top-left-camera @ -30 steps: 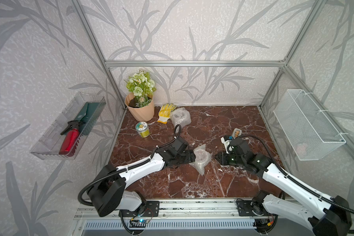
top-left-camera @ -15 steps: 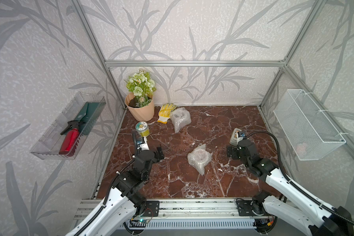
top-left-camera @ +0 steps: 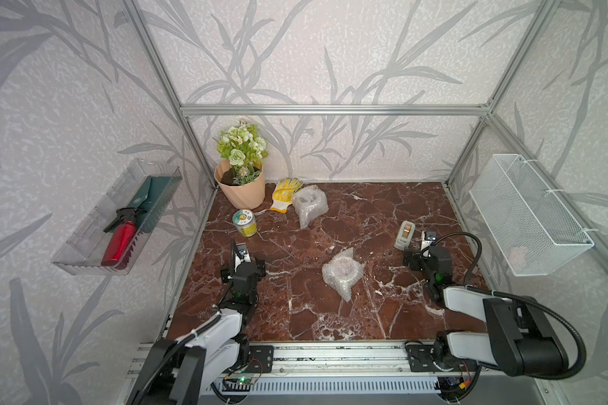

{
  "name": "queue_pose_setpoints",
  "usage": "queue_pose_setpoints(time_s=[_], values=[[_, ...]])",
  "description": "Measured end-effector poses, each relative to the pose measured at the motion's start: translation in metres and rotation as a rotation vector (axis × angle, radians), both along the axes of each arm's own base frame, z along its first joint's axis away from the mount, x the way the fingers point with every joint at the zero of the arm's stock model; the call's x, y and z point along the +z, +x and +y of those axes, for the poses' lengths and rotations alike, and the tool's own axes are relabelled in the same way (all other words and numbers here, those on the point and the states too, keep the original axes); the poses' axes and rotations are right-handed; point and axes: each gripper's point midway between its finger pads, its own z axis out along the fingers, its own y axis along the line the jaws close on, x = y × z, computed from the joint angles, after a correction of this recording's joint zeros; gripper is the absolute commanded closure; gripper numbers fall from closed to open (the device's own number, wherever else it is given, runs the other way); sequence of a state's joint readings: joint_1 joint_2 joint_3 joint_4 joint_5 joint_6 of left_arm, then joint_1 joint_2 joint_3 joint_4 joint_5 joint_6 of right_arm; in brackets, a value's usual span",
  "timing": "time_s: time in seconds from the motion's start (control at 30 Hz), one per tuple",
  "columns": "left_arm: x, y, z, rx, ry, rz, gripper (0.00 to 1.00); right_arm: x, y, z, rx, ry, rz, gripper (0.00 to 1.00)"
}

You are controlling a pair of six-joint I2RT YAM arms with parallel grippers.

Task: Wrap mugs in bubble wrap
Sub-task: Reset both arms

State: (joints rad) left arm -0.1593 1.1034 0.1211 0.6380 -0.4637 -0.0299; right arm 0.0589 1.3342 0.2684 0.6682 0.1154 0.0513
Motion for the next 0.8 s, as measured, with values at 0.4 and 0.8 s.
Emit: queue_pose_setpoints(time_s=[0.4,0.8], values=[[0.004,0.082,0.02,0.025,-0.087,-0.09,0.01,0.0,0.036,0.015,0.089,-0.009,-0.095,0.01],[0.008,0.085,0.019,0.026,-0.087,-0.097,0.01,0.014,0.044,0.018,0.102,-0.027,-0.142,0.01]])
